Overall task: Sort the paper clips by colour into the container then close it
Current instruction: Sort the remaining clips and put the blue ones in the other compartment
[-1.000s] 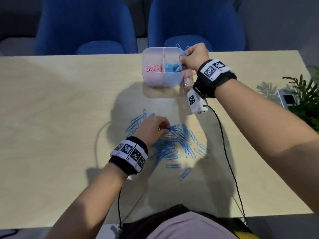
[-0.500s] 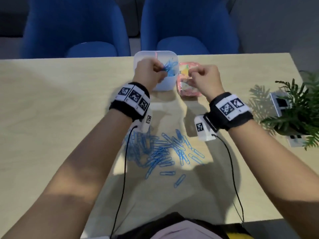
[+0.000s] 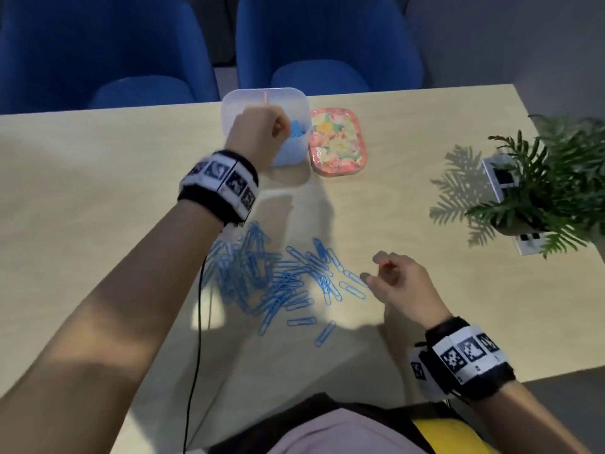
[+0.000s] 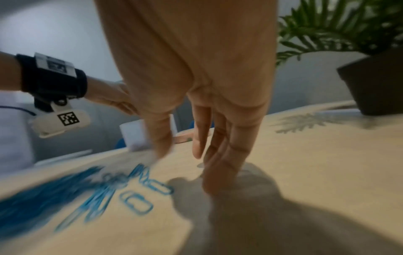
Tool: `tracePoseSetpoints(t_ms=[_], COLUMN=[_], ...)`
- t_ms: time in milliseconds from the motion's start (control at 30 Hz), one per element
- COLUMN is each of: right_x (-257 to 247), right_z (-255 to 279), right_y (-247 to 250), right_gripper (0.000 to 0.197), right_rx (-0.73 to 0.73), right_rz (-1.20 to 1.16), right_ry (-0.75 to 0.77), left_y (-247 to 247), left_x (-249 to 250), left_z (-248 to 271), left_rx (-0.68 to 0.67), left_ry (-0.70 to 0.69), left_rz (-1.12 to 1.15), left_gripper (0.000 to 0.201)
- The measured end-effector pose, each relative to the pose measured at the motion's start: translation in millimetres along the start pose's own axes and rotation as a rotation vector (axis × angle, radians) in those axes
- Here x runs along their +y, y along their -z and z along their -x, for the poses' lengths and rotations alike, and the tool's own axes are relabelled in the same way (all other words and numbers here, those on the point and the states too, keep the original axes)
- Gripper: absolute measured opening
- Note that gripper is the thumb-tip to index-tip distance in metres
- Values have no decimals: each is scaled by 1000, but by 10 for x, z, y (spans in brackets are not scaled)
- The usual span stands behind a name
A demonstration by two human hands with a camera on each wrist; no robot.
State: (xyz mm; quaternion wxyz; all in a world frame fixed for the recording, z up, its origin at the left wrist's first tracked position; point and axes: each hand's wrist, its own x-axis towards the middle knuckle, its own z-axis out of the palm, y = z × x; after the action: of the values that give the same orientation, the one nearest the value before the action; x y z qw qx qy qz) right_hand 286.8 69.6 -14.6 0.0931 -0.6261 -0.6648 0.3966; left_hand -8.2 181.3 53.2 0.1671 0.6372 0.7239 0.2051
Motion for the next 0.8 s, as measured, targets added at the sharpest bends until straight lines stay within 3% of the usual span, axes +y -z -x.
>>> tracePoseSetpoints(t_ms=[67, 133, 200, 267, 367, 467, 600, 700, 800], right_x=[-25, -105, -165, -210, -274, -357, -477, -462, -388], right_z=[105, 237, 334, 380, 324, 123, -98, -177, -206], right_y=[-46, -110, -224, -353, -490, -572, -658, -558, -409], right_gripper=[62, 94, 118, 127, 118, 87, 65, 65, 79], right_rx=[-135, -234, -283, -273, -225, -160, -135, -126, -133], right_rz=[180, 336, 483, 544, 535, 429, 297, 275, 318], right_ry=[48, 71, 98, 121, 158, 202, 265, 279, 220], left_y=[-150, -300, -440, -560, -716, -831, -855, -776, -603], left_x=[-103, -191, -304, -391, -393, -276, -141, -160, -269], left_z=[393, 826, 1207, 1511, 1828, 1893, 1692, 1604, 1661], left_rx=[-169, -418, -516, -579, -629, -497, -413, -388, -397], left_ry=[-52, -103, -163, -182, -187, -195, -195, -191, -62], left_rz=[19, -71, -201, -293, -323, -251, -150, -135, -150], left_gripper=[24, 71, 116, 134, 133, 103, 66, 67, 88])
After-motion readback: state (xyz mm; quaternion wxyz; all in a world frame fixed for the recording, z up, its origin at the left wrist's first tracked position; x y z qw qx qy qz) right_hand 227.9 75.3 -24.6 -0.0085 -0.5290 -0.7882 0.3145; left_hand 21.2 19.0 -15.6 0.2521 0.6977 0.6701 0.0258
